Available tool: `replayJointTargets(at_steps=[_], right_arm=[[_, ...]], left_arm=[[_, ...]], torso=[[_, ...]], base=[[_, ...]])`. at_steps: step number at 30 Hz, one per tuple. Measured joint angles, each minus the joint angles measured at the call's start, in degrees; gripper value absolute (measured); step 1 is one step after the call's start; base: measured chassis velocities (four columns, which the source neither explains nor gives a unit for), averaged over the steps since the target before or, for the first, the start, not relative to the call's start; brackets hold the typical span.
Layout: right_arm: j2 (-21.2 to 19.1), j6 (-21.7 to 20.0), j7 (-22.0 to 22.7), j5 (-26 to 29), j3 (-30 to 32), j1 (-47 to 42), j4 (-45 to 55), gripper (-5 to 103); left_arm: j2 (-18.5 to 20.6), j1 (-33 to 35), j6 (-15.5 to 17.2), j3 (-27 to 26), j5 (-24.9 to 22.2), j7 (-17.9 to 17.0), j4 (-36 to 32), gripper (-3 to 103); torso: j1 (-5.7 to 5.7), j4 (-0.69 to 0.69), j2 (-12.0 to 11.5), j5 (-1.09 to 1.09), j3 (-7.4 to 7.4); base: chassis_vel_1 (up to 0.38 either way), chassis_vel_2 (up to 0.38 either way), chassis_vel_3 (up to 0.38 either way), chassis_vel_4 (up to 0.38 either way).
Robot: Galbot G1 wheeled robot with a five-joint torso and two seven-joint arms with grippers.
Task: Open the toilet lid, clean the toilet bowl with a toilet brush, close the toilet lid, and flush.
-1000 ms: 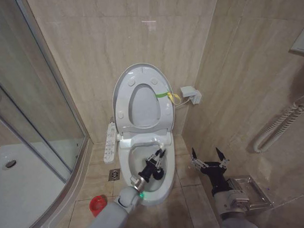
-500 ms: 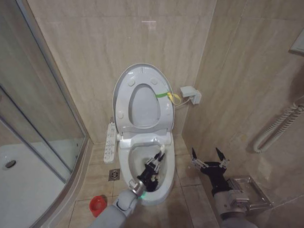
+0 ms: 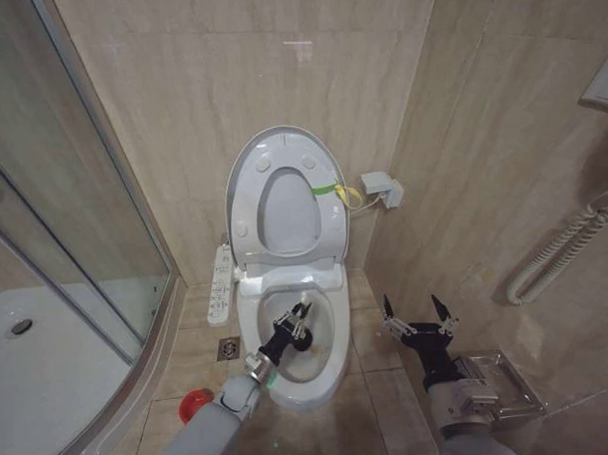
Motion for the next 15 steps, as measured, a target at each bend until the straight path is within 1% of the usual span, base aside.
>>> replayJointTargets(at_steps=[2,5,6,9,10,13,15], right_arm=[[0.0,0.0,0.0,0.0,0.0,0.0,0.0,100],[0.0,0.0,0.0,0.0,0.0,0.0,0.0,100],[0.0,0.0,0.0,0.0,0.0,0.0,0.0,100],[0.0,0.0,0.0,0.0,0.0,0.0,0.0,100],[0.0,0.0,0.0,0.0,0.0,0.0,0.0,100],[0.0,0.0,0.0,0.0,0.0,0.0,0.0,100],[0.0,0.0,0.0,0.0,0.0,0.0,0.0,100]], left_arm=[[0.0,0.2,0.4,0.3,0.0,-0.4,-1.1,18],[0.2,0.8,1.6,1.3,0.2,-1.7,-5.5,18],[0.2,0.8,1.6,1.3,0.2,-1.7,-5.5,18],[0.4,1.6,2.7,2.5,0.2,-3.2,-10.0,18],[0.4,1.6,2.7,2.5,0.2,-3.2,-10.0,18],[0.9,2.7,3.8,3.8,0.2,-4.1,-13.9,18],[1.1,3.0,4.2,4.2,0.1,-4.3,-14.9,18]], torso=[[0.0,0.0,0.0,0.0,0.0],[0.0,0.01,0.0,0.01,0.0],[0.0,0.01,0.0,0.01,0.0],[0.0,0.01,0.0,0.01,-0.01],[0.0,0.01,0.0,0.01,-0.01],[0.0,0.02,0.0,0.01,-0.01],[0.0,0.02,0.0,0.01,-0.01]], base=[[0.0,0.0,0.0,0.0],[0.0,0.0,0.0,0.0],[0.0,0.0,0.0,0.0],[0.0,0.0,0.0,0.0],[0.0,0.0,0.0,0.0],[0.0,0.0,0.0,0.0],[0.0,0.0,0.0,0.0]])
